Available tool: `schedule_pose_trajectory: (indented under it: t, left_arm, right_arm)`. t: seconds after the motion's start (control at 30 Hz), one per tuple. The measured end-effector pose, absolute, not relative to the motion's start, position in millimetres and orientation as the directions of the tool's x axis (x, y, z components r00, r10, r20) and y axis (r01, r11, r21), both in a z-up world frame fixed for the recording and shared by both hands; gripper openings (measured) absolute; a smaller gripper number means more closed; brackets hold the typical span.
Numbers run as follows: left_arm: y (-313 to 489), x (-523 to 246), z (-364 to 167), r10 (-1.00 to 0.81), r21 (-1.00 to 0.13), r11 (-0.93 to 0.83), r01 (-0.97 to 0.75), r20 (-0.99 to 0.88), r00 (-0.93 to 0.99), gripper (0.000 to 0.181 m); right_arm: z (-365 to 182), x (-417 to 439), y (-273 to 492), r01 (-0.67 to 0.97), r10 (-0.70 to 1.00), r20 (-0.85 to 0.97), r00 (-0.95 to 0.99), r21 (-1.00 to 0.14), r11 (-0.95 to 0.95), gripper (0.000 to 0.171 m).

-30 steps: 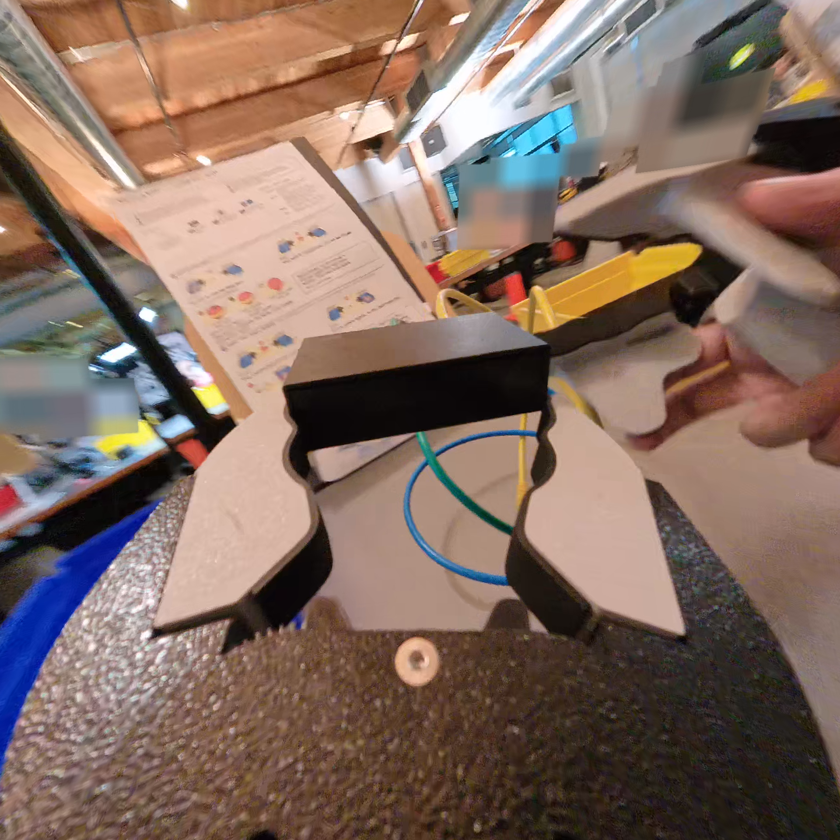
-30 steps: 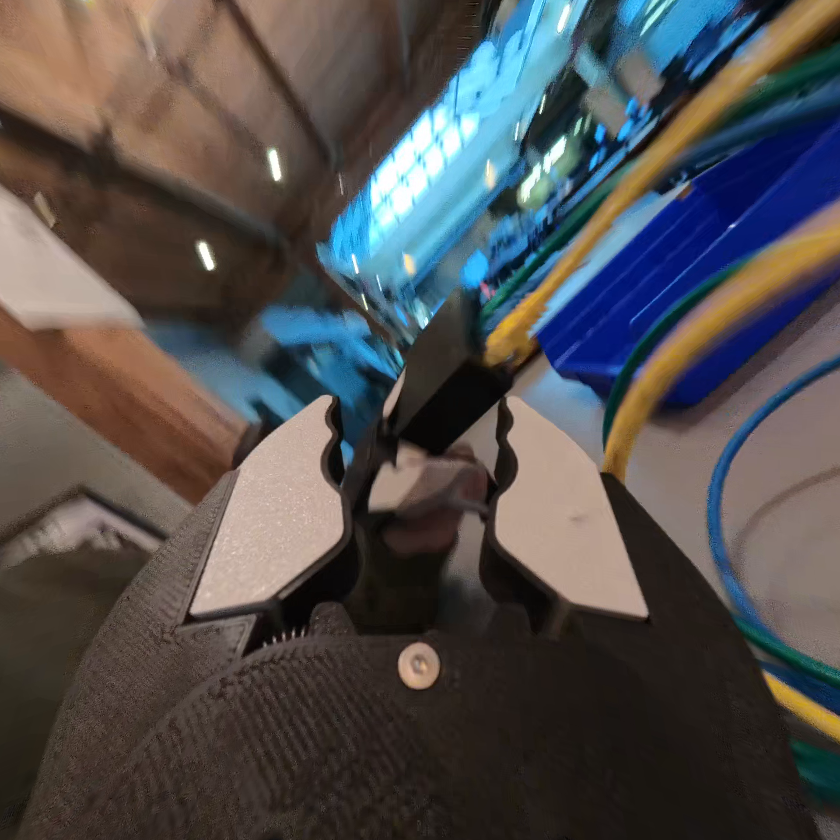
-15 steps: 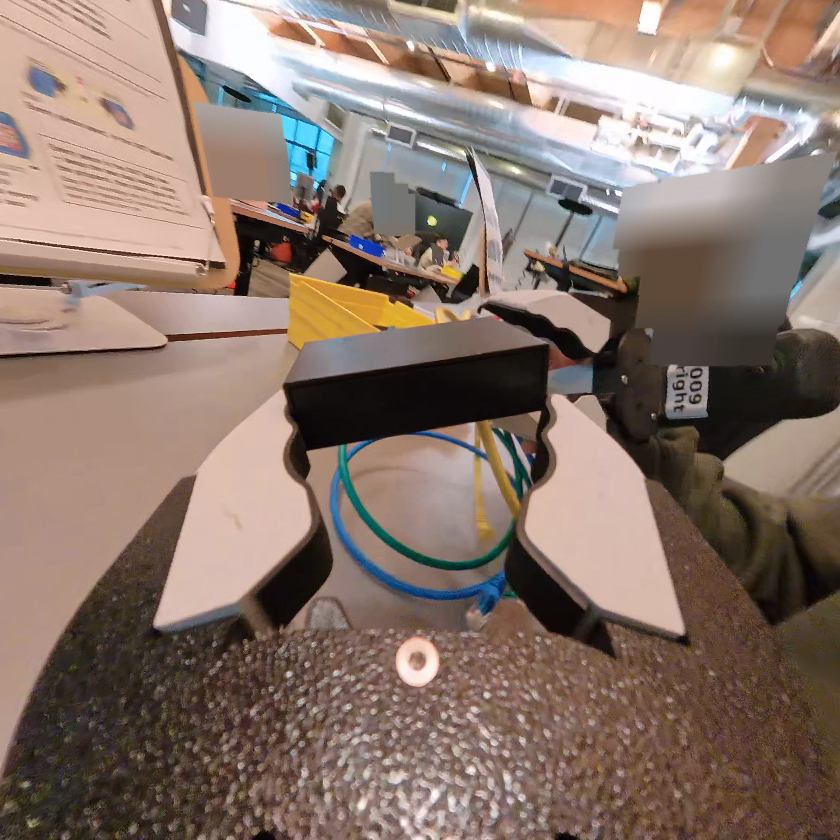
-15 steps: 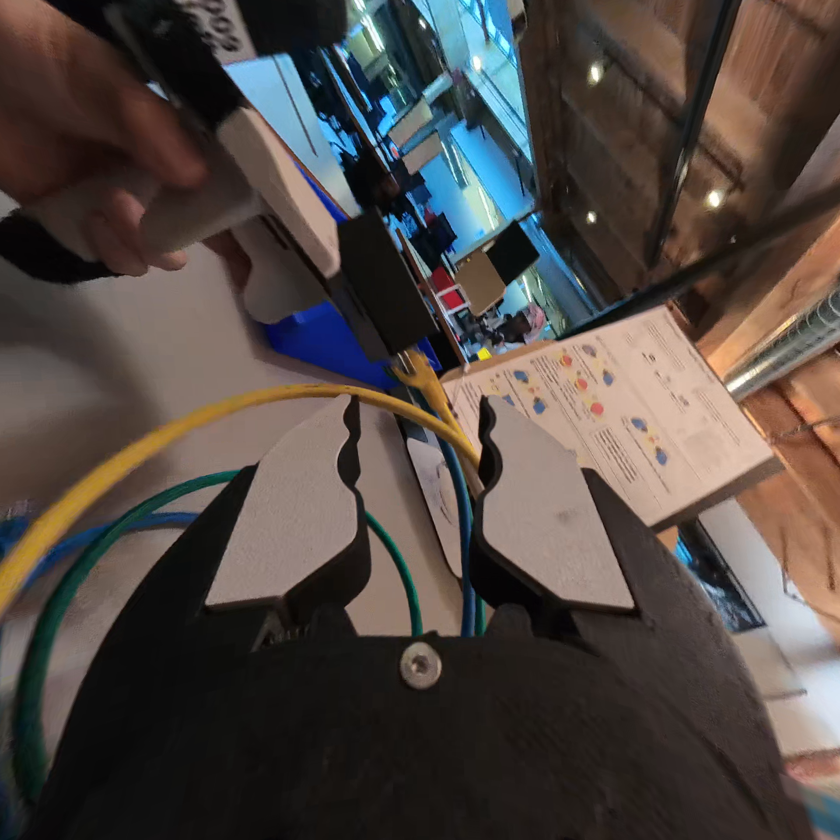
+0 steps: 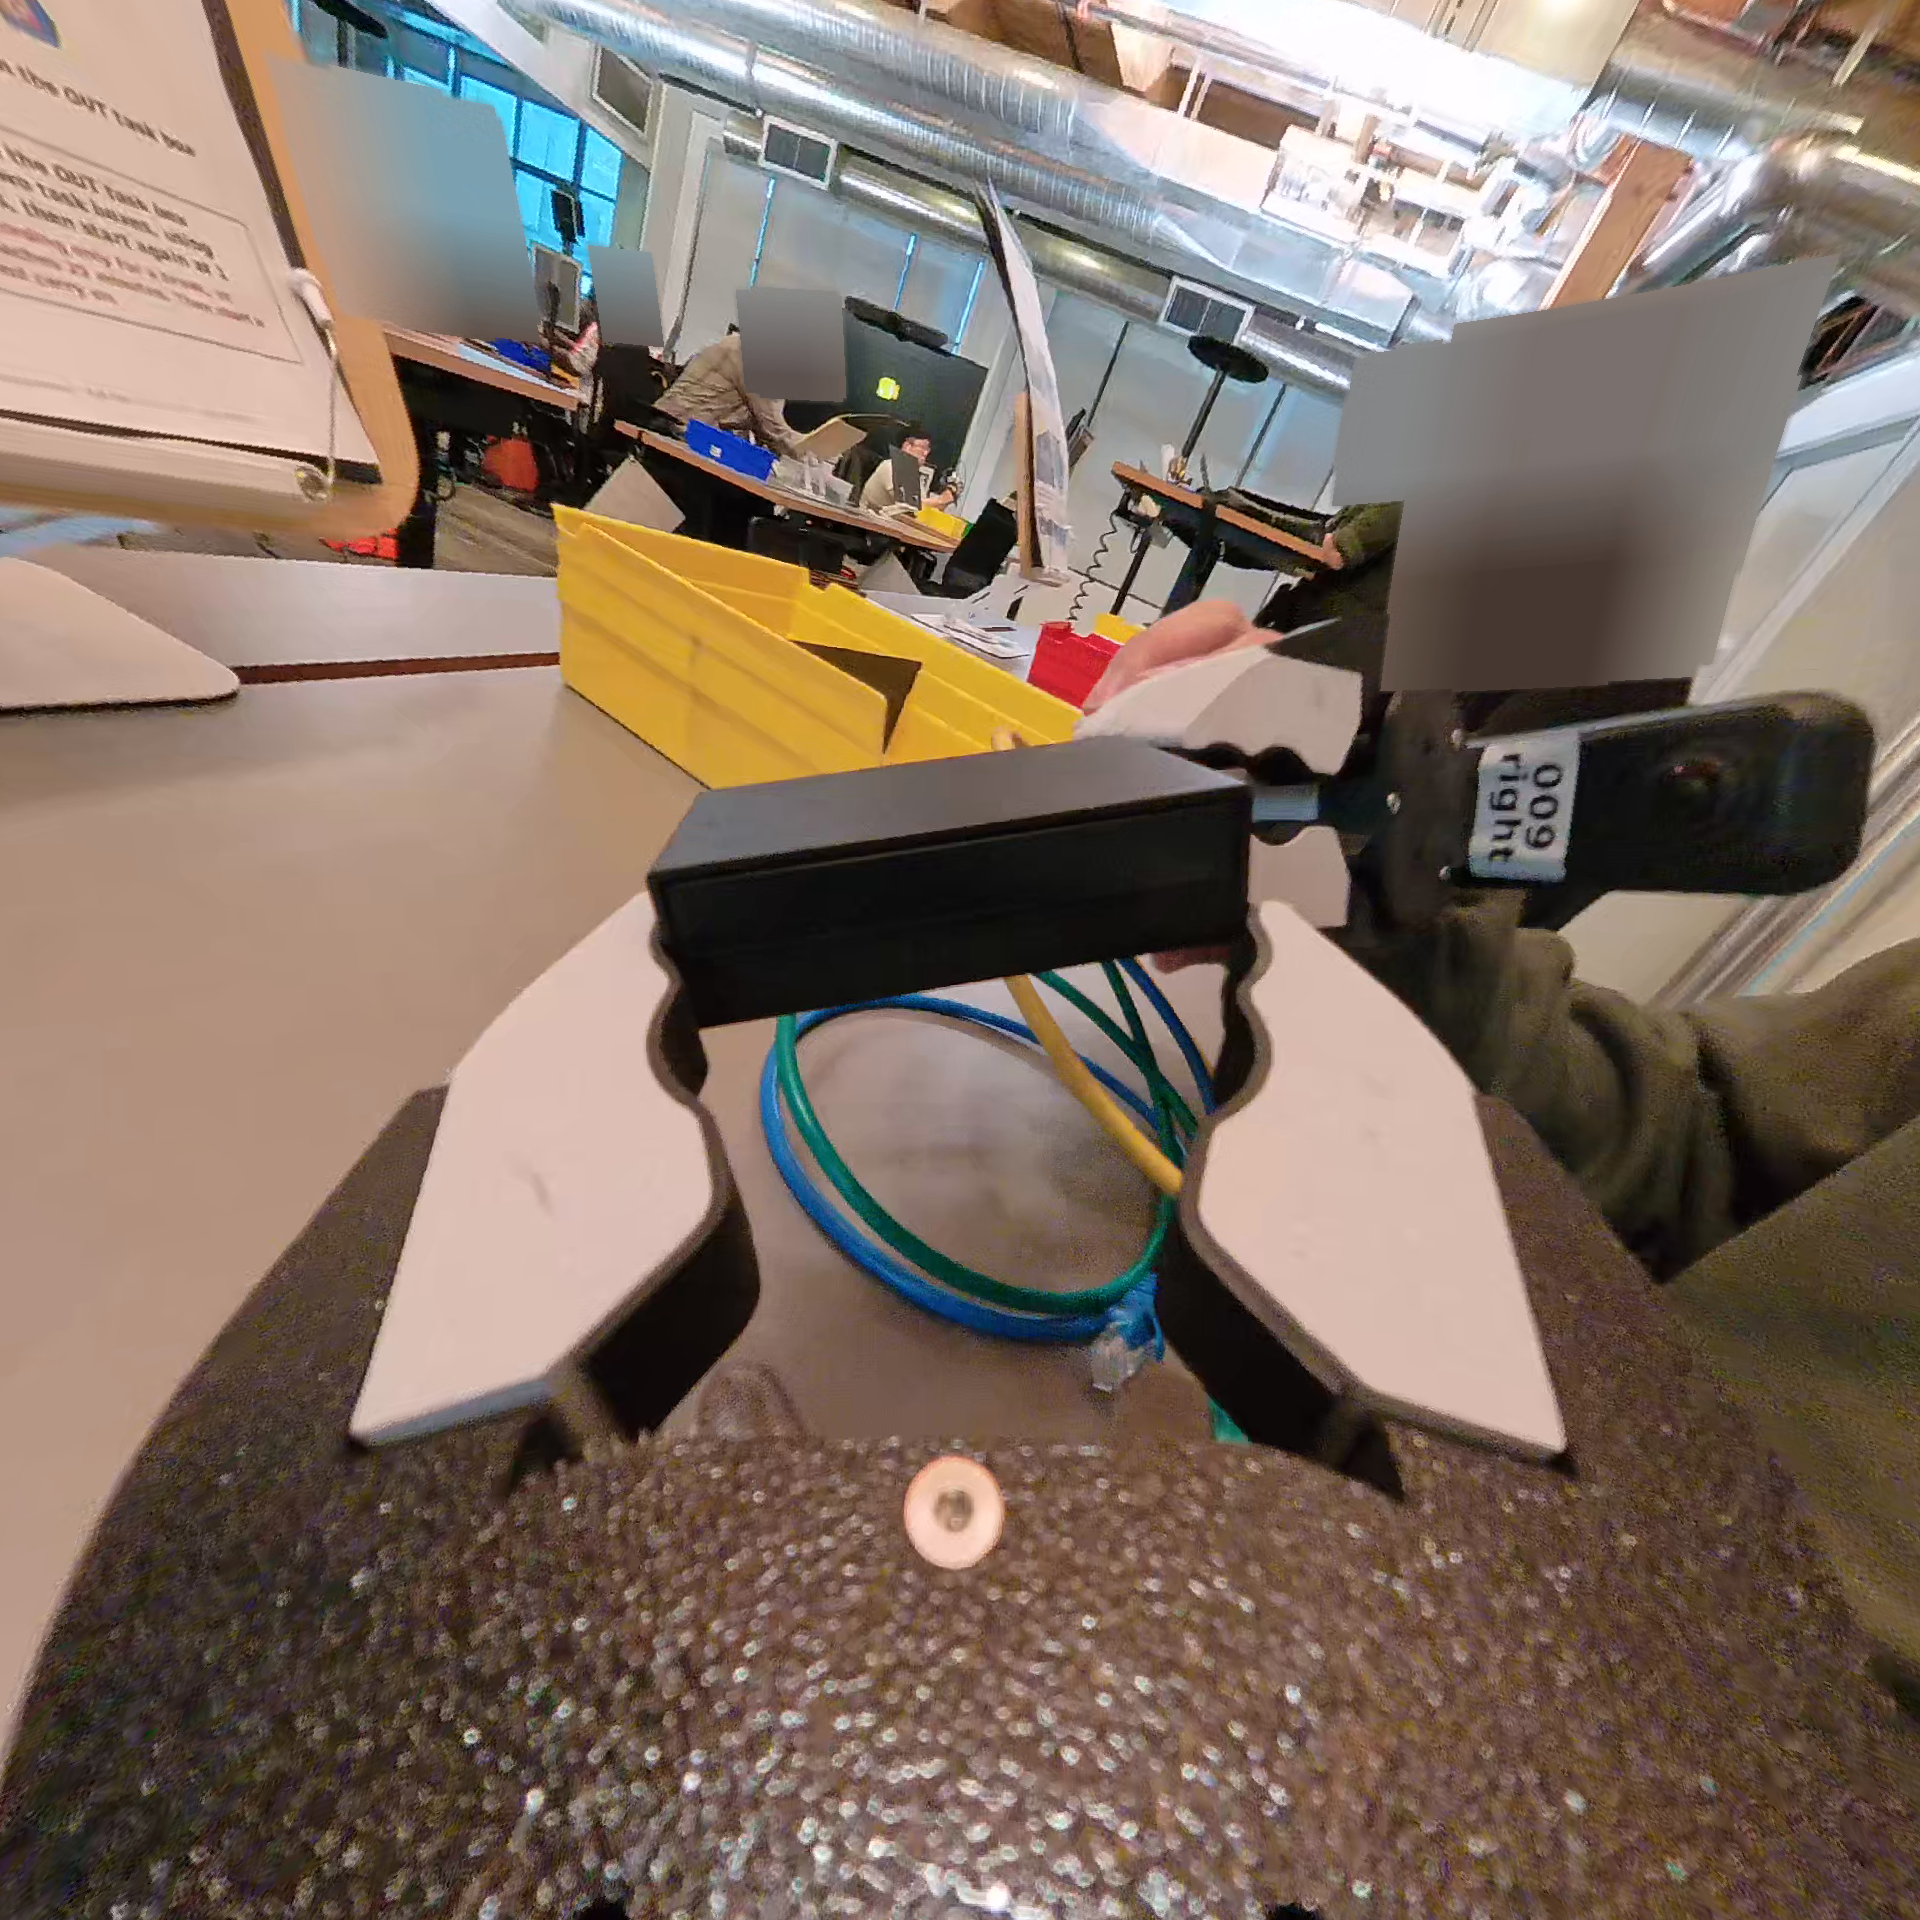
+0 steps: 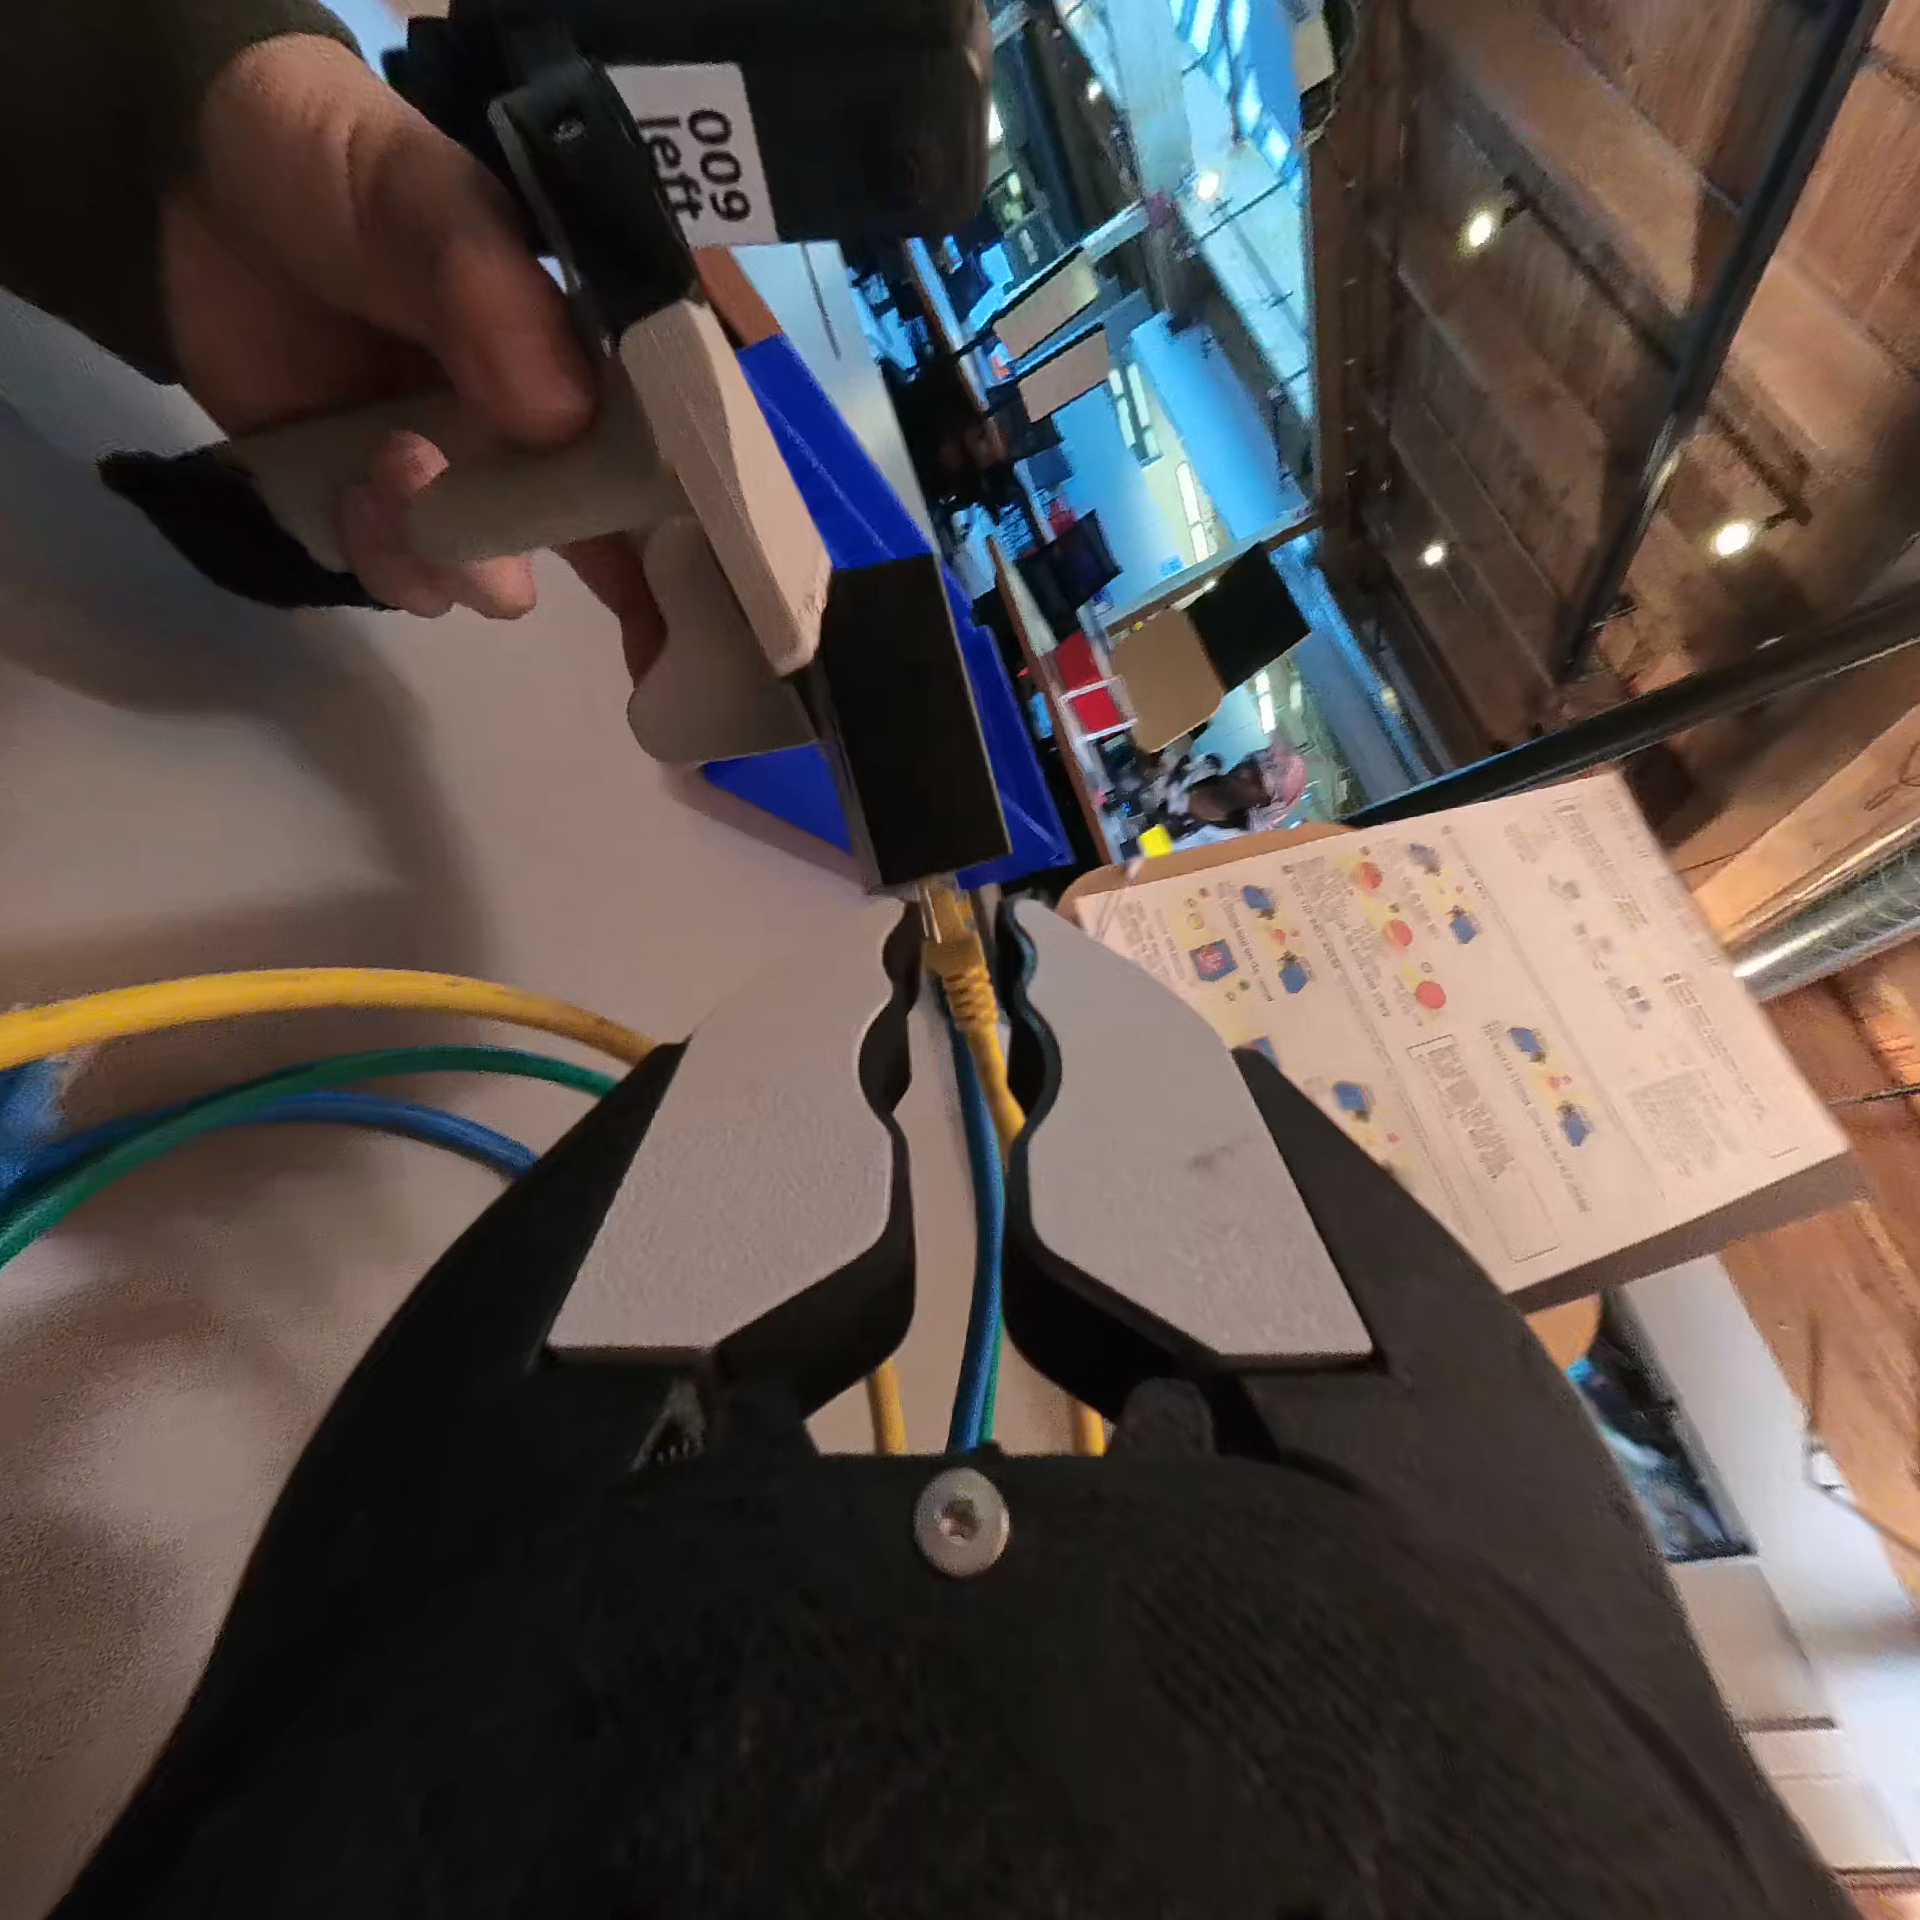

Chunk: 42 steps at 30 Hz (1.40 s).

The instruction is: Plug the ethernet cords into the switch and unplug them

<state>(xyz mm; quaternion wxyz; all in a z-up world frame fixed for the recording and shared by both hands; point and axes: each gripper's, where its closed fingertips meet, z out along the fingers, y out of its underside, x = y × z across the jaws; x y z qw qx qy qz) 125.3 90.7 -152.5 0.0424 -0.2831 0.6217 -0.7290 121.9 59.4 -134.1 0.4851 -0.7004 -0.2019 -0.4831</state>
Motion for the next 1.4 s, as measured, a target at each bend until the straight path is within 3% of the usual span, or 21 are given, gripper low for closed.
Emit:
schedule_pose_trajectory:
  t: [0.33,0.47,0.53,0.6,0.63,0.7,0.73,0.83,0.93,1.1,1.4]
  left_arm:
    - [96,132,-166,-0.447,-0.929,-0.182,-0.322,0.37,-0.815,0.097]
    - [97,132,-164,-0.444,-0.924,-0.2,-0.325,0.382,-0.811,0.097]
    - [100,133,-163,-0.464,-0.933,-0.2,-0.299,0.359,-0.81,0.097]
    - [103,134,-158,-0.488,-0.949,-0.21,-0.237,0.312,-0.815,0.097]
    - [106,135,-154,-0.503,-0.954,-0.217,-0.205,0.289,-0.814,0.097]
    - [111,136,-147,-0.547,-0.969,-0.216,-0.124,0.225,-0.806,0.097]
    - [113,136,-144,-0.569,-0.974,-0.209,-0.088,0.194,-0.799,0.097]
    - [120,137,-134,-0.612,-0.975,-0.221,0.007,0.133,-0.78,0.097]
    - [125,136,-128,-0.624,-0.97,-0.236,0.061,0.103,-0.774,0.097]
    - [120,140,-144,-0.644,-0.985,-0.17,0.03,0.088,-0.76,0.097]
    - [108,127,-125,-0.64,-0.983,-0.108,0.149,-0.046,-0.767,0.097]
  right_arm:
    - [-149,127,65,0.753,-0.153,0.902,0.404,-0.423,-0.504,0.02]
    - [-153,125,66,0.749,-0.126,0.896,0.426,-0.428,-0.506,0.023]
    - [-155,126,67,0.706,-0.133,0.857,0.497,-0.489,-0.512,0.021]
    - [-150,133,66,0.567,-0.235,0.725,0.647,-0.664,-0.487,0.023]
    - [-148,140,63,0.422,-0.33,0.591,0.736,-0.782,-0.458,0.024]
    - [-148,143,63,0.06,-0.459,0.204,0.865,-0.949,-0.31,0.032]
    - [-146,137,66,-0.113,-0.456,-0.013,0.89,-0.975,-0.193,0.033]
    - [-133,121,77,-0.526,-0.275,-0.537,0.798,-0.842,0.117,0.033]
    - [-139,118,80,-0.742,-0.145,-0.777,0.613,-0.629,0.232,0.039]
    - [-166,112,81,-0.857,-0.09,-0.903,0.421,-0.428,0.289,0.041]
    - [-163,115,83,-0.927,0.197,-0.96,0.199,-0.119,0.357,0.041]
